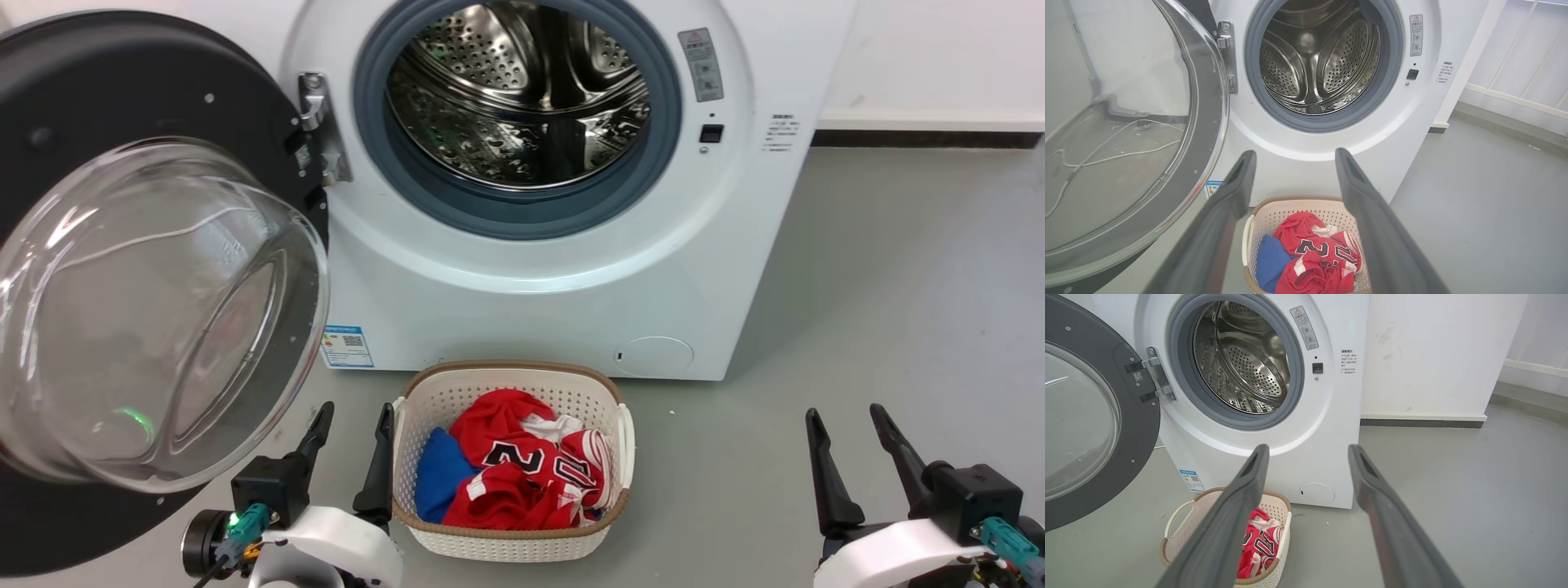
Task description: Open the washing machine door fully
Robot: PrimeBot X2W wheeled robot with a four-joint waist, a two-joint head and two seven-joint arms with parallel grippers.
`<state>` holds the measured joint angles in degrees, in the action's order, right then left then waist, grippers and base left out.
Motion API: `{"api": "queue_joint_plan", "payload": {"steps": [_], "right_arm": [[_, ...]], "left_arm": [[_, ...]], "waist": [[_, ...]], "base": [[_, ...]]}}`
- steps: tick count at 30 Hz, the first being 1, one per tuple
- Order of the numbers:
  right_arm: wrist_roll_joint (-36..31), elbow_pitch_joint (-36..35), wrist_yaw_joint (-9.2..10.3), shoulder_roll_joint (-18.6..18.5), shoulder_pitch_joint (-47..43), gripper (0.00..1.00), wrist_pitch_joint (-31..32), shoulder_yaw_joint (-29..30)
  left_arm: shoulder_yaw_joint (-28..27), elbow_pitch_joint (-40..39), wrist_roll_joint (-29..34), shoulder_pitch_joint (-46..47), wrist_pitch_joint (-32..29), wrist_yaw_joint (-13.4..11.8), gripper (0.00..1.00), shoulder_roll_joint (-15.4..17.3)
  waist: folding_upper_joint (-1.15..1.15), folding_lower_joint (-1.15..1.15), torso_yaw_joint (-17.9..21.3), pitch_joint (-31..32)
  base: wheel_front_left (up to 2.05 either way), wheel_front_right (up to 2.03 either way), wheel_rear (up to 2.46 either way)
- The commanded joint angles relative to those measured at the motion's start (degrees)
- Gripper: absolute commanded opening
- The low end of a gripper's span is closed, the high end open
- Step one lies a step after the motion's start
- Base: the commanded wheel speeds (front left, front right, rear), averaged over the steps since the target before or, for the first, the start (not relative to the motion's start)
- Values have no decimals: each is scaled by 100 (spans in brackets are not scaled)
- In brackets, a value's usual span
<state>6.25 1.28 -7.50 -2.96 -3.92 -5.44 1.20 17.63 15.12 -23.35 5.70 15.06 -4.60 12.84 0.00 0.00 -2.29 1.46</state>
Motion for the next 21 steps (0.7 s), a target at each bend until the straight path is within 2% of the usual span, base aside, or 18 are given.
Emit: {"api": "queue_joint_plan", "payload": {"steps": [1,8,21], "right_arm": [[1,29,1,14,20,100,-2,-33],[34,124,1,-29,92,100,-58,-116],[76,272,1,-93,290,100,-172,-195]], "left_arm": [[-52,78,32,69,10,-28,100,-5],[-185,81,237,174,13,-55,100,-28],[-383,3,498,220,14,27,100,-57]], "waist": [[0,0,165,-17],[0,0,398,-79],[0,0,496,-233]], "base": [[0,0,0],[0,0,0],[0,0,0]]}}
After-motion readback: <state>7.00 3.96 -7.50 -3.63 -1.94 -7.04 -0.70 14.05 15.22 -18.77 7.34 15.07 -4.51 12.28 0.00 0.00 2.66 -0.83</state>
